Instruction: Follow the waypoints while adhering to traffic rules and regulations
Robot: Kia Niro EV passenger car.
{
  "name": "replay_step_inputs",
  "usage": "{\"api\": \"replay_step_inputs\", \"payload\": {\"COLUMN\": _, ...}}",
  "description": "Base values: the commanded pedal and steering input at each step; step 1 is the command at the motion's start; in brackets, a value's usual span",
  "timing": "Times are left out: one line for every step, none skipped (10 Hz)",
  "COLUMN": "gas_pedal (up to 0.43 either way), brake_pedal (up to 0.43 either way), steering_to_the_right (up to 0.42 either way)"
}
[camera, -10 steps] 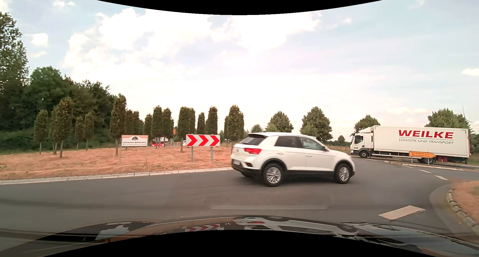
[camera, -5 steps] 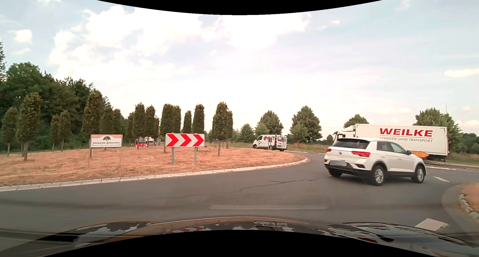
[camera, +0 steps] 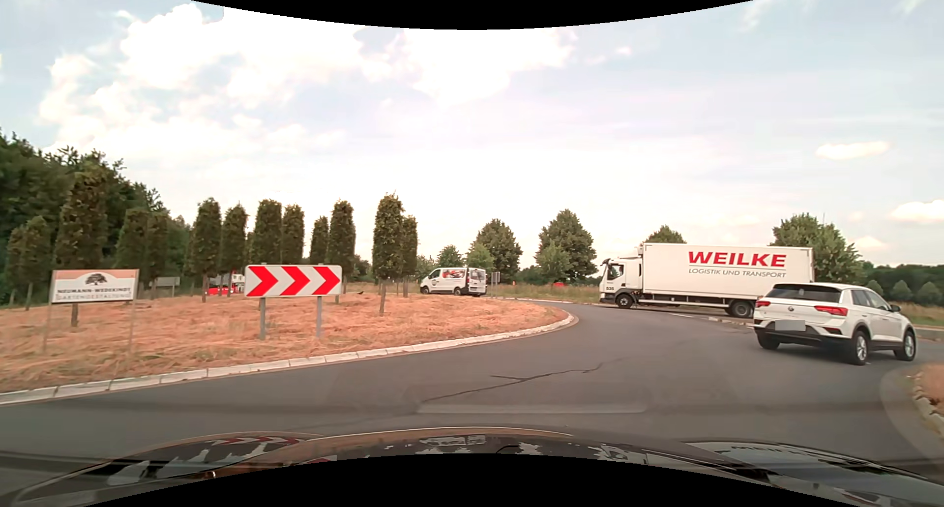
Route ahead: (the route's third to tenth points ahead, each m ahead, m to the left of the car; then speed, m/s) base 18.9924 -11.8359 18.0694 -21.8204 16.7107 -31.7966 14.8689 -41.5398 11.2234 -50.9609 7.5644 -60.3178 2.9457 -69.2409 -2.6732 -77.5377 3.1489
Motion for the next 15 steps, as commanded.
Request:
{"api": "replay_step_inputs", "payload": {"gas_pedal": 0.24, "brake_pedal": 0.0, "steering_to_the_right": 0.328}}
{"api": "replay_step_inputs", "payload": {"gas_pedal": 0.24, "brake_pedal": 0.0, "steering_to_the_right": 0.342}}
{"api": "replay_step_inputs", "payload": {"gas_pedal": 0.24, "brake_pedal": 0.0, "steering_to_the_right": 0.348}}
{"api": "replay_step_inputs", "payload": {"gas_pedal": 0.24, "brake_pedal": 0.0, "steering_to_the_right": 0.349}}
{"api": "replay_step_inputs", "payload": {"gas_pedal": 0.24, "brake_pedal": 0.0, "steering_to_the_right": 0.348}}
{"api": "replay_step_inputs", "payload": {"gas_pedal": 0.24, "brake_pedal": 0.0, "steering_to_the_right": 0.347}}
{"api": "replay_step_inputs", "payload": {"gas_pedal": 0.24, "brake_pedal": 0.0, "steering_to_the_right": 0.346}}
{"api": "replay_step_inputs", "payload": {"gas_pedal": 0.24, "brake_pedal": 0.0, "steering_to_the_right": 0.345}}
{"api": "replay_step_inputs", "payload": {"gas_pedal": 0.24, "brake_pedal": 0.0, "steering_to_the_right": 0.342}}
{"api": "replay_step_inputs", "payload": {"gas_pedal": 0.248, "brake_pedal": 0.0, "steering_to_the_right": 0.331}}
{"api": "replay_step_inputs", "payload": {"gas_pedal": 0.248, "brake_pedal": 0.0, "steering_to_the_right": 0.315}}
{"api": "replay_step_inputs", "payload": {"gas_pedal": 0.248, "brake_pedal": 0.0, "steering_to_the_right": 0.291}}
{"api": "replay_step_inputs", "payload": {"gas_pedal": 0.248, "brake_pedal": 0.0, "steering_to_the_right": 0.275}}
{"api": "replay_step_inputs", "payload": {"gas_pedal": 0.248, "brake_pedal": 0.0, "steering_to_the_right": 0.269}}
{"api": "replay_step_inputs", "payload": {"gas_pedal": 0.248, "brake_pedal": 0.0, "steering_to_the_right": 0.265}}
